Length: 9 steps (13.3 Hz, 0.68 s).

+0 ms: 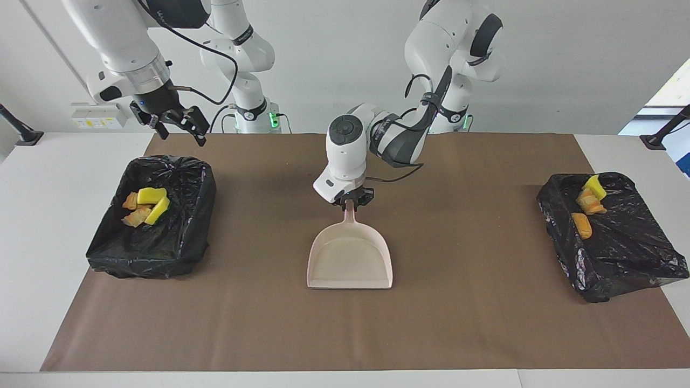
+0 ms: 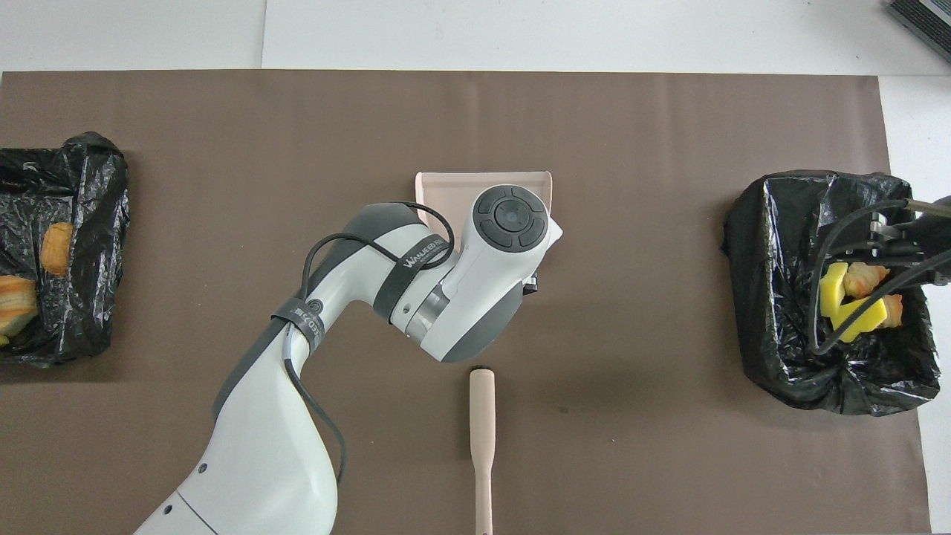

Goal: Sweep and dump trash in bin
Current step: 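Bring the empty dustpan back to the table center with the left gripper, then set down the dustpan and withdraw the left gripper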

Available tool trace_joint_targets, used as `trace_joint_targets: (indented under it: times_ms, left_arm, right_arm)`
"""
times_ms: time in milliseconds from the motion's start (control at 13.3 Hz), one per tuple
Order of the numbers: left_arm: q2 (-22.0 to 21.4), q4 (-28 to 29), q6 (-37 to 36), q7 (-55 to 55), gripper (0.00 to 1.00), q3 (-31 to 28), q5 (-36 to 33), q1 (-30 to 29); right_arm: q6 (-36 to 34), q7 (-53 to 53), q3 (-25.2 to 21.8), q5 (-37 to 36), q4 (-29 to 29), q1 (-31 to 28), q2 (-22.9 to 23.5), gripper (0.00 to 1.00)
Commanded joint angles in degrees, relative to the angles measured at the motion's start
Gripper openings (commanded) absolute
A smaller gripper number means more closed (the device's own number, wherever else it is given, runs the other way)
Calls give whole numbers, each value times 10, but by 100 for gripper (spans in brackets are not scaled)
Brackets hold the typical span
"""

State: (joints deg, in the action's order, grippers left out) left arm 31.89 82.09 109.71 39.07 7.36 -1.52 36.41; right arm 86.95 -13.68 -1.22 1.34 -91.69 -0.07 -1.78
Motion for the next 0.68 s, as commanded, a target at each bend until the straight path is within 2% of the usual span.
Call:
trace_joint_targets:
  times_ms: [0, 75, 151, 301, 377, 603]
  left_arm:
    - [5, -11, 6, 12, 0, -3, 13, -4]
    - [5, -10, 7, 12, 37, -6, 12, -5]
    - [2, -10, 3, 12, 62, -9, 8, -8]
    - [-31, 2, -3, 1, 95, -9, 6, -33]
    - [-50, 18, -3, -12, 100, -9, 7, -46]
    - [-154, 123, -13, -55, 100, -10, 6, -110]
  right_arm:
    - [1, 20, -10, 13, -4, 4, -6, 100]
    - [1, 20, -10, 13, -4, 4, -6, 100]
    - [1, 20, -12, 13, -5, 4, -6, 100]
    - [15, 21, -14, 13, -5, 8, -6, 100]
    - [16, 29, -19, 12, -4, 9, -5, 100]
    - [-11, 74, -45, 11, 1, 17, -18, 100]
